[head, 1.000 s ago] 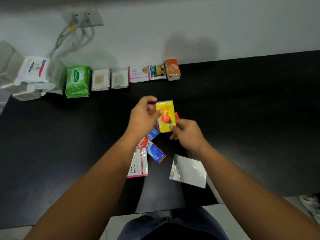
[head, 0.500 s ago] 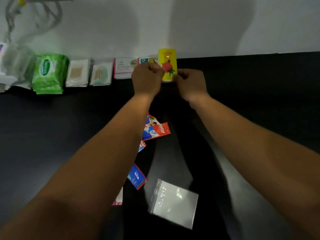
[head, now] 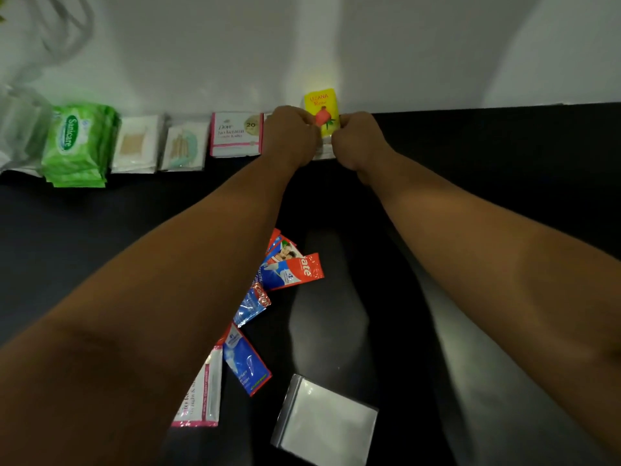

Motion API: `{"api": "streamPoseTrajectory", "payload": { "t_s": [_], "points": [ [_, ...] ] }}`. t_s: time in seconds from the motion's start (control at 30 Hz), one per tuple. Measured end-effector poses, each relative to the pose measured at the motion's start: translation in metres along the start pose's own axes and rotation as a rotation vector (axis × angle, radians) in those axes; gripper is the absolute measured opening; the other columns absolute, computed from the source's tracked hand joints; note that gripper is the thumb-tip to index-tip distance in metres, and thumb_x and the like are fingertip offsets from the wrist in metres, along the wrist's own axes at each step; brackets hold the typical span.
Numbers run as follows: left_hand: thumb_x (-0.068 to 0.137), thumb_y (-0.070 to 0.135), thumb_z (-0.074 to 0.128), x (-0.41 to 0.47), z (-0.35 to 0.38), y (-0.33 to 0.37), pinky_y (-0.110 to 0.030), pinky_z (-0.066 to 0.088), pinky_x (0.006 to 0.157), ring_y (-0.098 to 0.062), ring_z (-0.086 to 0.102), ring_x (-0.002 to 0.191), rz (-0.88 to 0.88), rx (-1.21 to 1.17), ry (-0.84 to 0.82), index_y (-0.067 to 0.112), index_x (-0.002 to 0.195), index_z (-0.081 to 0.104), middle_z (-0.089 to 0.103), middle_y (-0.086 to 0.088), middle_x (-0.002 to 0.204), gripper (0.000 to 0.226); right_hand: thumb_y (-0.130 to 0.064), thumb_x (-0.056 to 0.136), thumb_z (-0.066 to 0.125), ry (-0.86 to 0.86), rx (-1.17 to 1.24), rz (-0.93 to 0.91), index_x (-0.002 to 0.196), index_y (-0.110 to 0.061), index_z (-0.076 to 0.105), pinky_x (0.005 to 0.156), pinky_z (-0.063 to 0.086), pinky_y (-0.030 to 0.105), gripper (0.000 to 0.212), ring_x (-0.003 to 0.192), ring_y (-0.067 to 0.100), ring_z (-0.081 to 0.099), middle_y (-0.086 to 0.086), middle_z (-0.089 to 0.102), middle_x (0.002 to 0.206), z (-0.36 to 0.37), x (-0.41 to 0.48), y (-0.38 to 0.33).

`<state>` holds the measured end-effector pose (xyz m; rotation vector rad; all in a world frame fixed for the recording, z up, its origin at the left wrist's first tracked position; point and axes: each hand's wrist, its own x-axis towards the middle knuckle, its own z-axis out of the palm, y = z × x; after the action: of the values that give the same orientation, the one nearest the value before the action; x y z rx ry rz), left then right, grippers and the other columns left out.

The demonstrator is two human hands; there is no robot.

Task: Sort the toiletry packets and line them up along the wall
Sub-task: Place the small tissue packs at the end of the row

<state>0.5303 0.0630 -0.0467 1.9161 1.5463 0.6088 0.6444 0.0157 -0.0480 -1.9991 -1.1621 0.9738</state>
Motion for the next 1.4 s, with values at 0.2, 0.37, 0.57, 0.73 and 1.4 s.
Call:
{"api": "streamPoseTrajectory", "payload": {
  "t_s": [0.2, 0.37, 0.57, 0.73, 1.4],
  "points": [
    [0.091, 0.026, 0.062, -0.009, -0.020, -0.011, -0.021, 0.047, 0.088, -0.015, 0.067, 0.102, 0.032, 0.014, 0.040, 0.016, 0.108, 0.075, 0.074, -0.001, 0.108, 0.024, -0.008, 0.090, 0.050, 0.119, -0.155, -0.111, 0.100, -0.005, 0.059, 0.074, 0.037, 0.026, 0.014, 0.100, 0.029, 0.060, 0.016, 0.065, 0.110, 0.000, -0.024, -0.004],
    [0.095, 0.030, 0.059, -0.063, -0.075, -0.038, -0.020, 0.045, 0.089, -0.005, 0.062, 0.098, 0.104, -0.046, 0.047, 0.018, 0.107, 0.073, 0.070, 0.009, 0.106, 0.021, -0.017, 0.093, 0.058, 0.268, -0.194, -0.276, 0.127, -0.010, 0.058, 0.097, 0.040, 0.025, 0.035, 0.120, 0.022, 0.055, 0.008, 0.060, 0.128, 0.030, -0.089, -0.014],
    [0.093, 0.015, 0.066, -0.162, -0.130, -0.110, -0.011, 0.047, 0.081, -0.004, 0.065, 0.081, 0.088, -0.080, -0.084, 0.016, 0.104, 0.073, 0.072, 0.005, 0.097, 0.014, -0.018, 0.081, 0.062, 0.085, -0.171, -0.459, 0.107, -0.007, 0.071, 0.092, 0.050, 0.035, 0.030, 0.098, 0.026, 0.066, 0.011, 0.070, 0.106, 0.098, -0.178, -0.031],
    [0.092, 0.016, 0.068, -0.229, -0.164, -0.166, -0.012, 0.051, 0.072, 0.003, 0.061, 0.077, 0.019, -0.047, -0.221, 0.024, 0.106, 0.069, 0.065, 0.012, 0.093, 0.016, -0.019, 0.085, 0.069, -0.164, -0.389, -0.304, 0.118, -0.019, 0.068, 0.096, 0.049, 0.036, 0.034, 0.112, 0.023, 0.060, 0.004, 0.067, 0.118, 0.148, -0.236, -0.041],
    [0.085, 0.023, 0.075, -0.253, -0.191, -0.217, -0.026, 0.051, 0.067, -0.010, 0.063, 0.078, 0.273, 0.057, -0.568, 0.022, 0.088, 0.064, 0.064, 0.006, 0.085, 0.012, -0.026, 0.086, 0.067, -0.162, -0.744, -0.037, 0.088, -0.030, 0.063, 0.080, 0.054, 0.037, 0.006, 0.095, 0.019, 0.058, -0.001, 0.062, 0.101, 0.197, -0.282, -0.055]
  ]
}}
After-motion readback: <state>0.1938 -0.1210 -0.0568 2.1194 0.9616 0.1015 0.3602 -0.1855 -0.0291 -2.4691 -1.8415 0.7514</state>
